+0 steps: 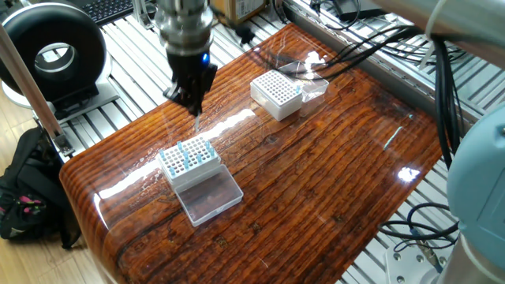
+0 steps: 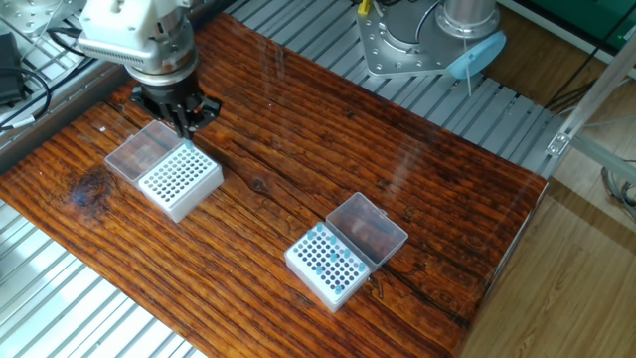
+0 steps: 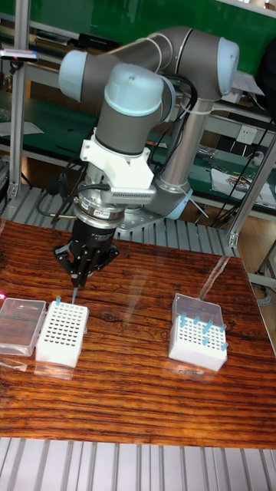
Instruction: Transfer all medium pipette tips from one holder to another
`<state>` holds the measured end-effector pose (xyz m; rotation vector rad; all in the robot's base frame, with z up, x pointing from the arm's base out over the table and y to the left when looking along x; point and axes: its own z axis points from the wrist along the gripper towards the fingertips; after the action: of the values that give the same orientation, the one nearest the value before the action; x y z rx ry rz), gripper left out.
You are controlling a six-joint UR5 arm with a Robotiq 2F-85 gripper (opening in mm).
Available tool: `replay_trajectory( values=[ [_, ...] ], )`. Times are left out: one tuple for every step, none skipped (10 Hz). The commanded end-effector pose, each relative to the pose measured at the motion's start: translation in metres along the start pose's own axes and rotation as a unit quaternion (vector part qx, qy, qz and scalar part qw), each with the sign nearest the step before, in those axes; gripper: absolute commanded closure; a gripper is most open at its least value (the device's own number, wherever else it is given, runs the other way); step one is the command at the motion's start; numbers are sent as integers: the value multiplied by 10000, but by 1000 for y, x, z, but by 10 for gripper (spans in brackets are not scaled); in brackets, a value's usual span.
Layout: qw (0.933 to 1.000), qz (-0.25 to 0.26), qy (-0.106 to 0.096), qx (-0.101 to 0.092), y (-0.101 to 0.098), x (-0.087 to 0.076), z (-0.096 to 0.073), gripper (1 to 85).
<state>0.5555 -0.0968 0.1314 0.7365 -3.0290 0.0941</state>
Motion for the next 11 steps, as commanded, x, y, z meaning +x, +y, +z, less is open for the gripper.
replay_trajectory(
  values=[
    [9999,65,-20,-133,5,1,5,793],
    [9998,111,-20,-133,8,2,7,793],
    [9998,150,-37,-99,10,2,10,793],
    [9998,166,-37,-65,9,3,12,793],
    [9998,166,-34,-41,8,3,12,793],
    [9999,166,-34,-24,7,3,12,793],
    [9998,174,-34,-24,7,3,13,793],
    [9998,174,-44,-27,7,2,14,793],
    [9998,174,-44,-27,7,2,15,793],
    [9998,181,-44,-27,8,2,16,793],
    [9998,181,-37,-14,7,3,16,793]
  ],
)
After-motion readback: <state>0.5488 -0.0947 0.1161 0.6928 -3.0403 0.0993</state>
